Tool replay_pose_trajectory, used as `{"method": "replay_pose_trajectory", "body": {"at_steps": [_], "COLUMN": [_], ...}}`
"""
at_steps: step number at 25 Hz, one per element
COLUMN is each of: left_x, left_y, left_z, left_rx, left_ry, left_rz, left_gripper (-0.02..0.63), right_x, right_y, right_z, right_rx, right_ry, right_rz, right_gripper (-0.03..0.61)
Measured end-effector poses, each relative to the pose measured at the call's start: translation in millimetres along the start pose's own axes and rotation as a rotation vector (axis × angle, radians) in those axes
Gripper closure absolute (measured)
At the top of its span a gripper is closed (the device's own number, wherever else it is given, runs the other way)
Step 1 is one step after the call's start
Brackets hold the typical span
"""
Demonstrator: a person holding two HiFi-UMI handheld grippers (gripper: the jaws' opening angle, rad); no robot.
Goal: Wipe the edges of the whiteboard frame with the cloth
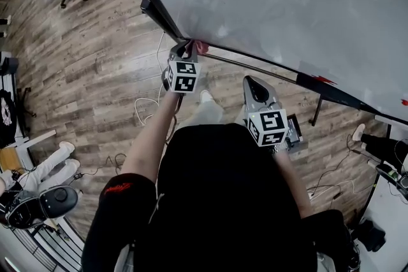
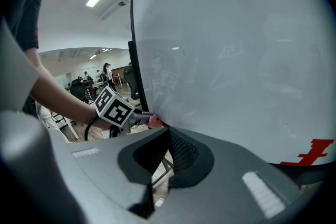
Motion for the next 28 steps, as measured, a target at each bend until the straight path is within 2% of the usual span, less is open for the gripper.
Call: {"method": "replay_pose_trajectory", "body": {"at_steps": [28], "left_x": [3], "left_y": [20], "left_z": [44], "left_rx": [-0.127], "left_ry": [0.088], "left_rz": [-0.019], "left_gripper": [0.597], "right_x": [-19], "right_y": [-22], "right_z": [18], "right_rx": [-0.092], "right_ry": [0.056], "right_rz": [-0.005], "right_gripper": [0.577]}}
Point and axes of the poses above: the fingertips, and each gripper's own axes: y backward along the fingers, z to its left, x out of its underside, the point moved 5 cm from there along y, backward along the fingers, and after that the axes turned 8 degrees about y, right-handed, at the moved point
